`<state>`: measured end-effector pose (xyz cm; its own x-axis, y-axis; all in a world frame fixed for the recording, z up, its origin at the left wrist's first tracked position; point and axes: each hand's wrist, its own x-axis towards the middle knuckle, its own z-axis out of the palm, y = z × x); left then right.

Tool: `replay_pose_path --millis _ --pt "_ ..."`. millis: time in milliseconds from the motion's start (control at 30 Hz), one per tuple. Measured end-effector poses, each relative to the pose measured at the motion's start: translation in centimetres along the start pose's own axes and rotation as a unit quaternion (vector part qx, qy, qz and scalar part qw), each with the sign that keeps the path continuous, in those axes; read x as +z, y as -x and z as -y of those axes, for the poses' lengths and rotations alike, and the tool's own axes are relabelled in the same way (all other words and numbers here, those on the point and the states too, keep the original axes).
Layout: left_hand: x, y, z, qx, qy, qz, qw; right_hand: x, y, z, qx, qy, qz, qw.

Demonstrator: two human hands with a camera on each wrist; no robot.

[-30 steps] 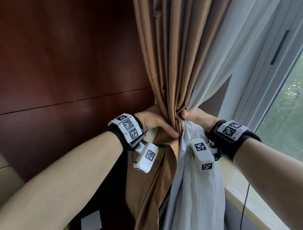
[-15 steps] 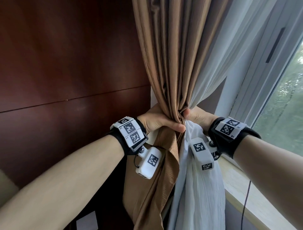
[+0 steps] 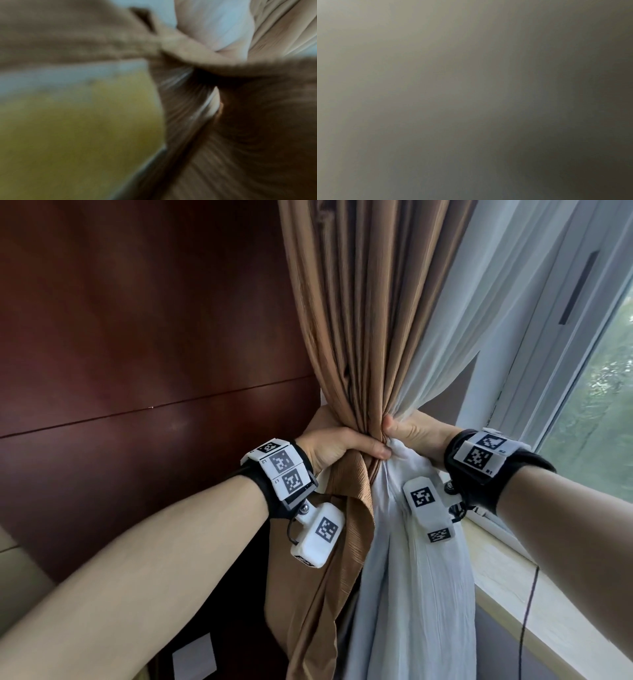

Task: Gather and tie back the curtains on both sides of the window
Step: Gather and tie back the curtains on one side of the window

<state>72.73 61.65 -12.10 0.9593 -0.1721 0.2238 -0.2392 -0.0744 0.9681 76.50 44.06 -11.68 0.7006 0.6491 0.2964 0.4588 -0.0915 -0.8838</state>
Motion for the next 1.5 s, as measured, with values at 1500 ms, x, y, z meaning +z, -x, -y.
replay_pose_path --millis 1500 --pt "0.4 2.6 -1.2 -0.053 0.033 0.076 0.995 -0.6 3.7 3.2 0.048 0.218 -0.1 0.97"
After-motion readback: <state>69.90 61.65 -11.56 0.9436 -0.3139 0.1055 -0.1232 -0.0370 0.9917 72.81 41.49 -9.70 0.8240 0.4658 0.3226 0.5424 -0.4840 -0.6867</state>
